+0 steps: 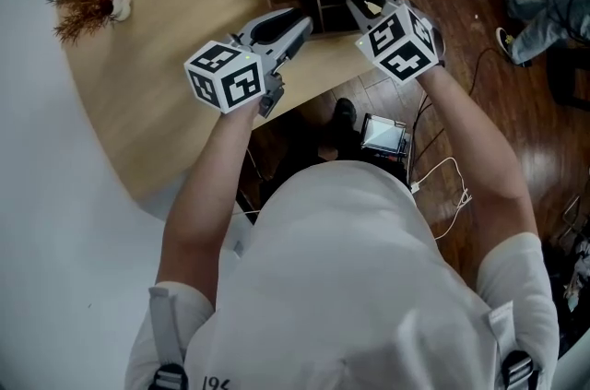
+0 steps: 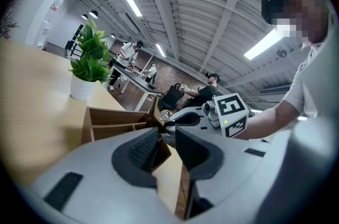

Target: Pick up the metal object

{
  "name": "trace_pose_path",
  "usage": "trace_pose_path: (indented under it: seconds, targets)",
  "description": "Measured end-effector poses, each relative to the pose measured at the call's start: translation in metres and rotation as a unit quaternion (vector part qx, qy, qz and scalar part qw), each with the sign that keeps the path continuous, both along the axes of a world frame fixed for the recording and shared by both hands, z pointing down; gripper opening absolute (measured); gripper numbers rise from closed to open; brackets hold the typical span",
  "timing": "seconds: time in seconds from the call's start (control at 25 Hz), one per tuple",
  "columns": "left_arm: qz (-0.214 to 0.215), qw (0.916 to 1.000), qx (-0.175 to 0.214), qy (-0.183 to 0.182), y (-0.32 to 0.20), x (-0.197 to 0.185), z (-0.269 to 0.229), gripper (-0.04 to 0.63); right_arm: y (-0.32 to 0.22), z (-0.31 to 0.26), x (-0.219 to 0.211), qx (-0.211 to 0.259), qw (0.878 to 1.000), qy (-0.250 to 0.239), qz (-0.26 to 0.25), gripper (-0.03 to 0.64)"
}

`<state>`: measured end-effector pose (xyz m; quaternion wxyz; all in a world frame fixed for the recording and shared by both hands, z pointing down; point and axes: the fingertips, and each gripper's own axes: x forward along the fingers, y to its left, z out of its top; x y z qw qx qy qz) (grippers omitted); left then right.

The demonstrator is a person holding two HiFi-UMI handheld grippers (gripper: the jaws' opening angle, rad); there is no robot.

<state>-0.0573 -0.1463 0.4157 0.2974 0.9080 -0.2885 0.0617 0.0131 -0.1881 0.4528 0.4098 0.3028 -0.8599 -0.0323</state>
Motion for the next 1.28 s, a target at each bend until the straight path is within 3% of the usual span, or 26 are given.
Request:
trace_pose_path:
  seconds: [1.28]
  targets:
    - [0.021,0.9954,0.087,0.033,0.029,0.008,-0.093,0.080,0.028,-0.080,0.019,0.056,0.995,-0.068,0.053,0.005]
